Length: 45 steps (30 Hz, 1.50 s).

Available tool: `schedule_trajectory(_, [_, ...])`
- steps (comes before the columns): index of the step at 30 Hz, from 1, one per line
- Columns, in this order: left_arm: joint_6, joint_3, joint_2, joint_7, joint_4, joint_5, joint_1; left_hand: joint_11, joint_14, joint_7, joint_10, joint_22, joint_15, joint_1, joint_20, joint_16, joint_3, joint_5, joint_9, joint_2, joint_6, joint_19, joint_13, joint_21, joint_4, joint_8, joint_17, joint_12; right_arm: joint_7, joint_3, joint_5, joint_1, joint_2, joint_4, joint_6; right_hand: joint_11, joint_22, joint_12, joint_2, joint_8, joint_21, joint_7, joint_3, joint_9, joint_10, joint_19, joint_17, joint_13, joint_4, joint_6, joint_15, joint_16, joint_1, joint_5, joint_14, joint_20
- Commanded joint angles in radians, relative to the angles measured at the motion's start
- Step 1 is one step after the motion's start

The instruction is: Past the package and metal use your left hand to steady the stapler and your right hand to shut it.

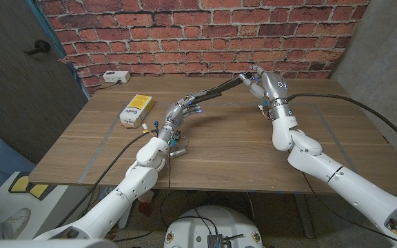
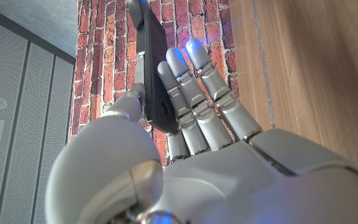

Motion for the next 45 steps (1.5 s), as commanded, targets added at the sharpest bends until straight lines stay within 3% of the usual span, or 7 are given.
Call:
schedule_trajectory(1, [0.002, -0.001, 0.001, -0.003, -0.006, -0.007, 0.006, -0.027, 0.003, 0.012, 0.024, 0.000, -0.021, 0.092, -0.004, -0.002, 0.024, 0.007, 0.258, 0.099, 0.043, -0.006, 0.004, 0.008, 0.024, 0.000, 0.002, -0.001, -0.002, -0.003, 0.040, 0.011, 0.029, 0.020, 0.029, -0.005, 0.001, 0.018, 0.013, 0.006, -0.007, -0.001, 0.017, 0.002, 0.034, 0.000, 0.007, 0.007, -0.009, 0.026, -0.052, 0.004, 0.019, 0.009, 0.002, 0.012])
schedule_trajectory(14, [0.002, 0.000, 0.004, -0.007, -0.009, -0.009, 0.012, -0.029, 0.004, 0.011, 0.025, -0.002, -0.020, 0.093, -0.004, -0.002, 0.023, 0.007, 0.260, 0.099, 0.044, -0.009, 0.006, 0.016, 0.023, -0.006, 0.004, -0.002, -0.055, -0.005, 0.035, 0.002, 0.060, 0.021, 0.014, -0.012, 0.002, 0.059, 0.015, 0.021, -0.009, -0.001, 0.036, 0.000, 0.106, 0.023, 0.011, 0.020, -0.034, 0.102, -0.069, 0.014, 0.045, 0.006, 0.046, 0.002])
schedule_trajectory(22, [0.003, -0.001, 0.005, -0.010, -0.007, -0.012, 0.013, -0.026, 0.004, 0.010, 0.024, -0.003, -0.020, 0.092, -0.005, -0.004, 0.022, 0.007, 0.260, 0.099, 0.046, -0.011, 0.007, 0.021, 0.023, -0.009, 0.004, -0.003, -0.081, -0.015, 0.034, 0.008, 0.073, 0.043, 0.035, -0.024, 0.002, 0.073, 0.018, 0.028, -0.012, -0.005, 0.066, 0.001, 0.137, 0.037, 0.014, 0.009, -0.077, 0.161, -0.081, 0.018, 0.101, 0.006, 0.075, -0.007])
schedule_trajectory(27, [0.003, -0.001, 0.005, -0.012, -0.004, -0.012, 0.012, -0.028, 0.004, 0.010, 0.027, -0.004, -0.020, 0.092, -0.004, -0.004, 0.022, 0.007, 0.260, 0.099, 0.047, -0.013, 0.005, 0.024, 0.023, -0.012, 0.005, -0.004, -0.086, -0.026, 0.032, 0.019, 0.086, 0.059, 0.037, -0.027, 0.002, 0.074, 0.021, 0.029, -0.014, -0.013, 0.076, 0.001, 0.144, 0.038, 0.014, 0.003, -0.090, 0.177, -0.081, 0.016, 0.117, 0.004, 0.080, -0.009])
schedule_trajectory(36, [0.004, -0.001, 0.006, -0.013, -0.004, -0.012, 0.011, -0.027, 0.004, 0.010, 0.022, -0.005, -0.020, 0.091, -0.005, -0.004, 0.022, 0.007, 0.259, 0.099, 0.049, -0.016, 0.008, 0.029, 0.023, -0.016, 0.006, -0.005, -0.113, -0.039, 0.023, 0.032, 0.103, 0.083, 0.042, -0.035, 0.003, 0.083, 0.036, 0.044, -0.023, -0.026, 0.122, 0.002, 0.166, 0.037, 0.009, -0.015, -0.140, 0.271, -0.083, 0.001, 0.181, -0.001, 0.088, -0.023])
schedule_trajectory(43, [0.005, 0.002, 0.002, -0.016, 0.002, -0.011, 0.006, -0.027, 0.004, 0.010, 0.028, -0.006, -0.020, 0.091, -0.006, -0.006, 0.021, 0.007, 0.258, 0.098, 0.052, -0.019, 0.007, 0.033, 0.023, -0.020, 0.006, -0.005, -0.127, -0.046, 0.021, 0.034, 0.105, 0.090, 0.055, -0.063, 0.003, 0.096, 0.059, 0.042, -0.038, -0.057, 0.228, 0.007, 0.178, 0.017, 0.018, -0.028, -0.263, 0.354, -0.093, -0.010, 0.352, 0.010, 0.099, -0.039])
schedule_trajectory(45, [0.007, 0.002, 0.002, -0.014, 0.000, -0.010, 0.006, -0.028, 0.004, 0.010, 0.028, -0.007, -0.020, 0.091, -0.006, -0.006, 0.021, 0.007, 0.257, 0.098, 0.050, -0.019, 0.006, 0.034, 0.023, -0.021, 0.006, -0.005, -0.136, -0.050, 0.016, 0.037, 0.100, 0.097, 0.076, -0.080, 0.003, 0.103, 0.065, 0.039, -0.045, -0.075, 0.270, 0.012, 0.181, 0.003, 0.027, -0.028, -0.287, 0.373, -0.097, -0.008, 0.428, 0.015, 0.106, -0.051])
